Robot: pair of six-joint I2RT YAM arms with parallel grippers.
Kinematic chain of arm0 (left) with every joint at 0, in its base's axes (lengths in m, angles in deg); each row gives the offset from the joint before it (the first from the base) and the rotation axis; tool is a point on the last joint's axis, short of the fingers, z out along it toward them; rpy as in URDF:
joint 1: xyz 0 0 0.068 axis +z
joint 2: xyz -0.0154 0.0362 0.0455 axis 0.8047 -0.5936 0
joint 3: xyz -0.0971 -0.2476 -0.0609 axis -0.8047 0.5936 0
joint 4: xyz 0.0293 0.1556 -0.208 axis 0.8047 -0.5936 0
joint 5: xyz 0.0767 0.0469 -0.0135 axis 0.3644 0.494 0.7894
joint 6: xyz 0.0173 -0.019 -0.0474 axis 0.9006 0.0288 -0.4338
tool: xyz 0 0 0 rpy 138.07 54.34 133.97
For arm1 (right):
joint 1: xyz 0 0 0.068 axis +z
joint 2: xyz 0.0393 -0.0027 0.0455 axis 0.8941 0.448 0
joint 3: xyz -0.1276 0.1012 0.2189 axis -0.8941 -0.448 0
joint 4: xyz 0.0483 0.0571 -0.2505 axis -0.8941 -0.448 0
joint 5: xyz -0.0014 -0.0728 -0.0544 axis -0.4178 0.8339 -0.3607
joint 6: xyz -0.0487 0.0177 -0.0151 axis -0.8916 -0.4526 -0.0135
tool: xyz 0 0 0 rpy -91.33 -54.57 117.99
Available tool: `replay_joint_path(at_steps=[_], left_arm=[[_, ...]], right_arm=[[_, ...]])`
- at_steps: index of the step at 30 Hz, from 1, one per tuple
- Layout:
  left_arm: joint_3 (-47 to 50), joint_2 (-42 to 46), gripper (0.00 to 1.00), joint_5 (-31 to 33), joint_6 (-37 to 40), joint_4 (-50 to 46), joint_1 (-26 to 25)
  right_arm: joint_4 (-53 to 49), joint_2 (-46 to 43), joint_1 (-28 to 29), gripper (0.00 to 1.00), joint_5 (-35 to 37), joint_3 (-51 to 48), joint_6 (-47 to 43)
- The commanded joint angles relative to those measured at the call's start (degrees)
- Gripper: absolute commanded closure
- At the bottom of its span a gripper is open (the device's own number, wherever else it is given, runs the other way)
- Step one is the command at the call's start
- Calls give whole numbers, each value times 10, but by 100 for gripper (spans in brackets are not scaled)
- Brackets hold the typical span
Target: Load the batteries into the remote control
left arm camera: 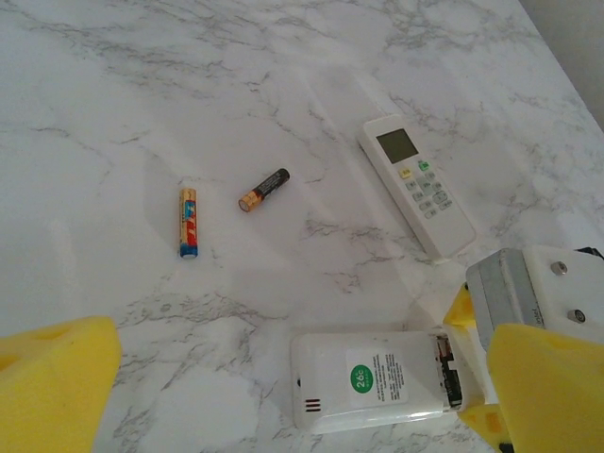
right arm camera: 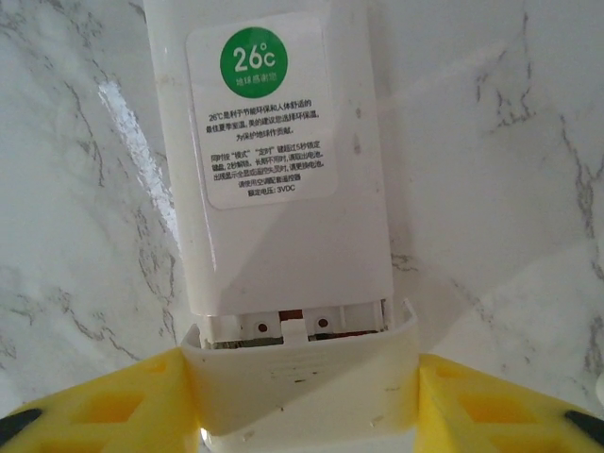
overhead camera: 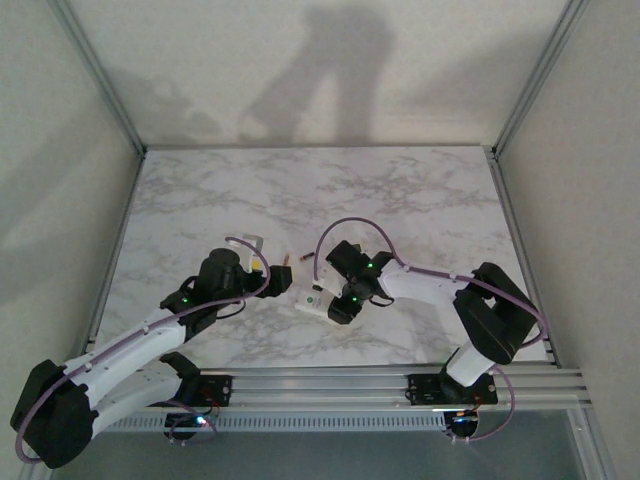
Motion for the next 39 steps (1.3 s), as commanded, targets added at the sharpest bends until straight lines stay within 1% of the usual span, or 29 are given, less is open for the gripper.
replay_joint_path(at_steps=[1, 13, 25, 30, 35, 38, 39], left_arm=[[5, 9, 1, 8, -4, 9, -1], [9, 8, 1, 10, -5, 11, -1], [12, 7, 1, 9, -6, 13, -1], [12, 7, 1, 9, -7, 13, -1], [12, 5, 1, 10, -11, 13, -1], [10, -5, 1, 7, -22, 12, 0], [9, -11, 1, 4, -26, 13, 1]], right_arm=[[-24, 17, 6, 47, -3, 14, 2], [-29, 41, 6, 43, -7, 28, 0], [-30, 33, 5, 33, -24, 31, 2], [-27, 15, 5, 29, -25, 28, 1], [-27, -24, 5, 26, -17, 26, 12], [-3, -73, 2, 26, -7, 13, 50], [12, -97, 1, 25, 0, 6, 76]])
